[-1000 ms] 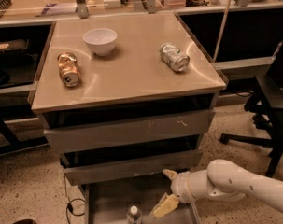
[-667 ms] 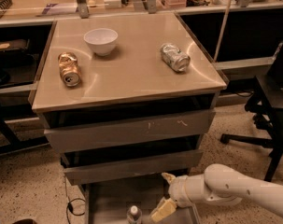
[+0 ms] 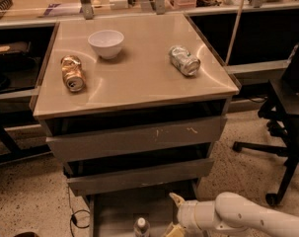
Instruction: Pick blue plastic bottle from bottom drawer and place on counter
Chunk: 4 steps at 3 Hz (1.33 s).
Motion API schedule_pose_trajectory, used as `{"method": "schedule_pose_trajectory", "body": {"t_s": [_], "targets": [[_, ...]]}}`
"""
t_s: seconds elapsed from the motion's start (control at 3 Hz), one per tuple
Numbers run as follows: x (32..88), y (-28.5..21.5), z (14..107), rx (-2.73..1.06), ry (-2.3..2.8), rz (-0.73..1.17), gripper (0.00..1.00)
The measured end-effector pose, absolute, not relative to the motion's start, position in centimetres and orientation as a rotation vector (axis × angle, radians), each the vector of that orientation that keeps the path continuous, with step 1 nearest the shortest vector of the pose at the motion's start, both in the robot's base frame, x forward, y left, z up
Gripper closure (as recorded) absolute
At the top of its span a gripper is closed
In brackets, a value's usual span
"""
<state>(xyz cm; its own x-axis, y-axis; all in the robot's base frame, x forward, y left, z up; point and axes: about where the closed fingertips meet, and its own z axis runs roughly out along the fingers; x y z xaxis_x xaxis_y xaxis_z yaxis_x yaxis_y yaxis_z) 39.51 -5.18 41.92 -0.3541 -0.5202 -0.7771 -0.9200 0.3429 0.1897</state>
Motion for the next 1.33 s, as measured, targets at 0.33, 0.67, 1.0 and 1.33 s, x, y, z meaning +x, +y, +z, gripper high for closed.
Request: {"method": "schedule_pose_trajectory", "body": {"t_s": [0.33,0.67,1.0,1.33], "targets": [[38.9,-5.1,39.7,-1.189,2.040,0.864,0.00],[38.9,-5.0,39.5,-1.183,2.044,0.866,0.00],[37.8,-4.2,37.2,-1.172,2.038,0.900,0.00],[37.7,-3.4,34.4,-1.127,2.026,0.912,0.00]]}}
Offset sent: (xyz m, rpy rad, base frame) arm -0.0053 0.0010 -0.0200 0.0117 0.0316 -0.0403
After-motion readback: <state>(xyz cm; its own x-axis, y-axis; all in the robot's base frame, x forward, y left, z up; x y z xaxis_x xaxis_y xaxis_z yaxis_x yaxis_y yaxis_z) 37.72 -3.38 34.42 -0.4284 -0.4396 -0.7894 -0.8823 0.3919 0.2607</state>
